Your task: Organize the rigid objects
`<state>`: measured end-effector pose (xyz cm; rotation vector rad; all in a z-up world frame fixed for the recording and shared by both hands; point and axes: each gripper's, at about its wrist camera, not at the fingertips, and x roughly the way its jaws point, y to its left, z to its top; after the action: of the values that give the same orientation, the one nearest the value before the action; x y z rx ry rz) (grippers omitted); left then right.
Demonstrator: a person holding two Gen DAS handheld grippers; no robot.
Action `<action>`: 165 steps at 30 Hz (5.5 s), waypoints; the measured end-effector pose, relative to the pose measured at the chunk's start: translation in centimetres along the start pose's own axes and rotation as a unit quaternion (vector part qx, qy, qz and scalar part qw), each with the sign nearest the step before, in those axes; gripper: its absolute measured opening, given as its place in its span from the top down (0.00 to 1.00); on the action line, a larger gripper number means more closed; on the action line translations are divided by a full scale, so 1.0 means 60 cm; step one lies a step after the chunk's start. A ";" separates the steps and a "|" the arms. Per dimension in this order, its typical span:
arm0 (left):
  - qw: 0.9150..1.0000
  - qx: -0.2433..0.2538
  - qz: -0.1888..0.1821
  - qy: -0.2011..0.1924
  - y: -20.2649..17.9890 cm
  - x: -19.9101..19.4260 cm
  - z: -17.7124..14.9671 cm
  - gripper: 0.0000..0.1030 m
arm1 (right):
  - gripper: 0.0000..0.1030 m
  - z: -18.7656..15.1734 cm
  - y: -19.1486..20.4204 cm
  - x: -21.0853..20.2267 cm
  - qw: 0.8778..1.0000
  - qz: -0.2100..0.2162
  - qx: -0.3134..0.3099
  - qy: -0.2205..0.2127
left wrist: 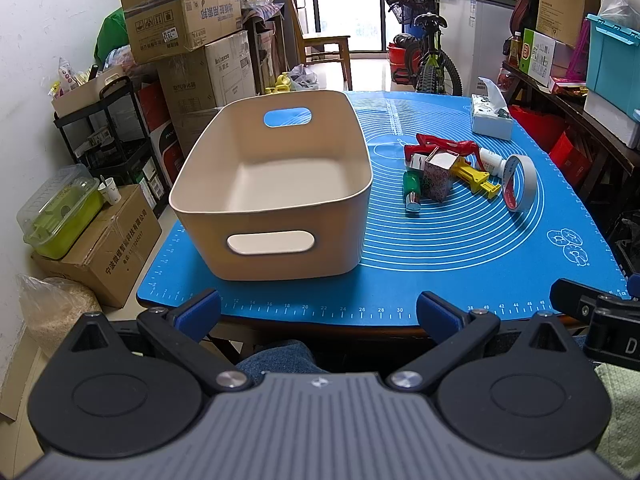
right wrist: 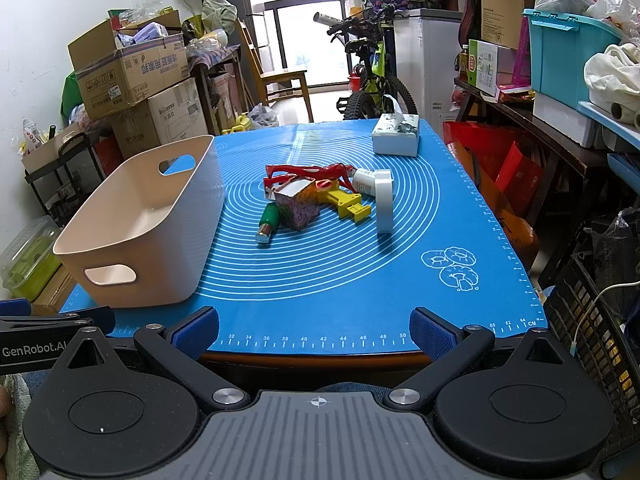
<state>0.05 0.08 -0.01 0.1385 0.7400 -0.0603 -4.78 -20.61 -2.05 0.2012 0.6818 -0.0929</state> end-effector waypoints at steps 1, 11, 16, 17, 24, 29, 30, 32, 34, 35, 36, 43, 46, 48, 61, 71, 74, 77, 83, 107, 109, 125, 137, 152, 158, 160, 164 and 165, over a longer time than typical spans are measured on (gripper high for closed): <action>1.000 0.000 0.000 0.000 0.000 0.000 0.000 0.00 | 0.02 0.000 0.000 0.000 1.000 0.000 0.000 0.000; 1.000 -0.001 0.000 0.000 0.000 0.000 0.000 0.00 | 0.02 0.000 0.000 0.001 1.000 0.000 0.000 0.001; 1.000 -0.001 -0.001 0.000 0.000 0.000 0.000 0.00 | 0.02 0.000 0.000 0.001 1.000 0.000 0.000 0.001; 1.000 -0.001 -0.001 0.000 0.000 0.000 0.000 0.00 | 0.02 0.000 0.000 0.001 1.000 0.000 0.000 0.001; 1.000 -0.001 -0.001 0.001 0.001 0.000 0.000 0.00 | 0.02 0.000 0.000 0.001 1.000 0.000 0.000 0.001; 1.000 -0.002 -0.001 0.000 0.001 0.000 0.000 0.00 | 0.02 0.002 0.000 -0.001 1.000 -0.001 0.000 0.001; 1.000 -0.002 -0.001 0.000 0.001 0.000 0.000 0.00 | 0.02 0.003 0.001 -0.001 1.000 -0.001 0.000 0.000; 1.000 -0.004 0.001 -0.001 0.003 0.001 0.001 0.00 | 0.02 -0.001 0.002 0.001 1.000 -0.008 0.000 -0.006; 1.000 -0.009 0.003 -0.001 0.000 0.004 0.003 0.00 | 0.02 -0.001 0.003 -0.002 1.000 -0.010 0.000 -0.006; 1.000 -0.013 0.002 -0.001 0.001 0.003 0.006 0.00 | 0.02 -0.002 0.003 -0.003 1.000 -0.012 -0.001 -0.006; 1.000 -0.017 0.002 -0.001 0.004 0.001 0.006 0.00 | 0.02 -0.005 0.003 -0.002 1.000 -0.014 -0.001 -0.005; 0.999 -0.049 -0.005 0.000 0.029 -0.001 0.028 0.00 | 0.02 0.014 -0.004 0.004 1.000 -0.019 0.016 0.010; 0.998 -0.054 0.012 -0.008 0.043 0.002 0.053 0.00 | 0.02 0.025 -0.003 0.005 0.999 -0.021 0.019 0.015; 0.998 -0.059 0.020 -0.016 0.054 0.005 0.072 0.00 | 0.02 0.036 0.004 0.006 1.000 -0.023 0.009 0.010; 0.992 -0.106 0.065 -0.007 0.160 0.064 0.211 0.00 | 0.02 0.135 0.003 0.096 0.999 -0.033 0.011 0.001; 0.984 -0.125 0.106 0.064 0.247 0.157 0.248 0.01 | 0.02 0.176 -0.013 0.194 0.997 -0.077 0.009 0.012; 0.983 -0.131 0.097 0.080 0.247 0.182 0.251 0.01 | 0.02 0.183 -0.016 0.230 0.995 -0.099 0.011 0.017; 0.983 -0.124 0.098 0.093 0.244 0.206 0.250 0.01 | 0.02 0.187 -0.020 0.261 0.994 -0.104 0.019 0.026; 0.980 -0.110 0.105 0.126 0.248 0.256 0.222 0.17 | 0.02 0.189 -0.040 0.314 0.988 -0.143 0.039 0.036; 0.972 -0.133 0.017 0.193 0.264 0.312 0.184 0.78 | 0.26 0.187 -0.061 0.418 0.977 -0.196 0.050 0.066; 0.973 -0.131 0.015 0.191 0.260 0.311 0.184 0.81 | 0.30 0.187 -0.063 0.420 0.976 -0.198 0.052 0.069; 0.975 -0.115 0.016 0.187 0.248 0.313 0.184 0.93 | 0.71 0.190 -0.054 0.409 0.979 -0.191 0.036 0.063; 0.976 -0.111 0.018 0.187 0.246 0.313 0.183 0.92 | 0.71 0.206 -0.066 0.370 0.982 -0.156 0.101 0.036; 0.976 -0.105 0.019 0.187 0.243 0.312 0.185 0.92 | 0.71 0.257 0.025 0.308 0.990 -0.094 0.094 -0.048; 0.977 -0.104 0.019 0.187 0.241 0.313 0.185 0.92 | 0.71 0.276 0.086 0.296 0.992 -0.041 0.092 -0.076; 0.976 -0.105 0.019 0.188 0.241 0.312 0.185 0.92 | 0.71 0.284 0.115 0.298 0.993 -0.013 0.081 -0.084; 0.977 -0.102 0.021 0.187 0.241 0.312 0.186 0.93 | 0.71 0.299 0.173 0.307 0.994 0.035 0.053 -0.087; 0.977 -0.102 0.021 0.187 0.241 0.312 0.186 0.93 | 0.71 0.301 0.189 0.309 0.994 0.049 0.045 -0.085</action>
<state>22.80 12.64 -3.03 -0.0323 1.1142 0.0848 22.39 -13.79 1.65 0.3087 0.4973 -0.0466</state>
